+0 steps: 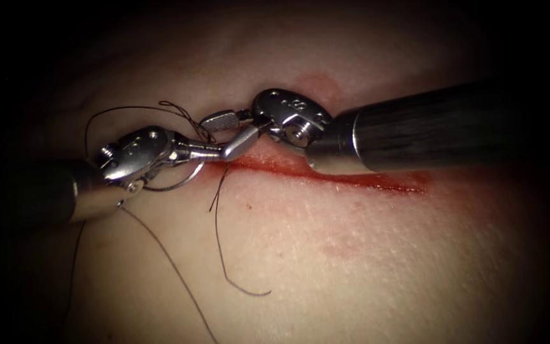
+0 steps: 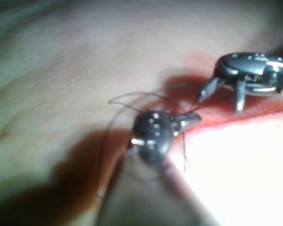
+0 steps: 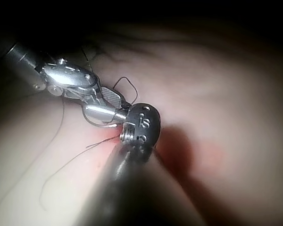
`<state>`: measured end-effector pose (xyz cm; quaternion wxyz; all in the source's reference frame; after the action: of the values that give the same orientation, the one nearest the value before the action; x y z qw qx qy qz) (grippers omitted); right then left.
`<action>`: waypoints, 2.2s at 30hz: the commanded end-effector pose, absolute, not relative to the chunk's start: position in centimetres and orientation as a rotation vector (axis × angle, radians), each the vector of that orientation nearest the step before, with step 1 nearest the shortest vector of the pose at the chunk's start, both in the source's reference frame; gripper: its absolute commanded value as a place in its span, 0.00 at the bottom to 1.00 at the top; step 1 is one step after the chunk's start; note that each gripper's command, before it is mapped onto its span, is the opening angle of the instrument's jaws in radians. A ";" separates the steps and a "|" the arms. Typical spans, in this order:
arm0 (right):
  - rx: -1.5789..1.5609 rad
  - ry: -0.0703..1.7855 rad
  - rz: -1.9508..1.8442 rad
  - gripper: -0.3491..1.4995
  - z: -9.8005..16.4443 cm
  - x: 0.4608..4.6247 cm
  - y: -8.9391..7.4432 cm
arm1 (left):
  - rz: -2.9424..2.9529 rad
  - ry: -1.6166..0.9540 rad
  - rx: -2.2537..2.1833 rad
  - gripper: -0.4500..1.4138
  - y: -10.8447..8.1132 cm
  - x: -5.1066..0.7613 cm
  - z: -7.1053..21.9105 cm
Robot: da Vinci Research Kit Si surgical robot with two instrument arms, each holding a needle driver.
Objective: Wound Closure
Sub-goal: Grab the short end with the right gripper.
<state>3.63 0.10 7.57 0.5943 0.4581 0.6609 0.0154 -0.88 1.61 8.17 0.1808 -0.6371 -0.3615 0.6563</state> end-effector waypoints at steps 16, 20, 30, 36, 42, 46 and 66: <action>1.280 1.346 -0.357 0.46 7.5 3.80 -0.1 | 1.845 -1.110 -1.787 0.05 1.6 -0.93 8.3; 1.229 1.367 -0.299 0.48 7.4 3.90 0.0 | 1.847 -1.118 -1.791 0.05 1.6 -0.90 8.3; 1.114 1.517 -0.132 0.49 7.4 3.82 0.3 | 1.847 -1.127 -1.796 0.05 1.5 -0.91 8.2; 1.131 1.576 -0.087 0.49 7.4 3.75 0.2 | 1.848 -1.129 -1.797 0.05 1.5 -0.91 8.2; 1.119 1.625 -0.014 0.49 7.3 3.66 0.2 | 1.848 -1.134 -1.799 0.05 1.5 -0.90 8.2; 1.123 1.624 -0.023 0.46 7.3 3.62 0.1 | 1.848 -1.137 -1.800 0.05 1.5 -0.89 8.2; 1.182 1.634 0.319 0.53 7.3 3.58 0.0 | 1.847 -1.145 -1.803 0.05 1.5 -0.89 8.2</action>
<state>3.53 -0.01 7.21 0.5248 0.4952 0.6808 0.1260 -0.84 1.55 8.14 0.1577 -0.6303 -0.4002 0.6464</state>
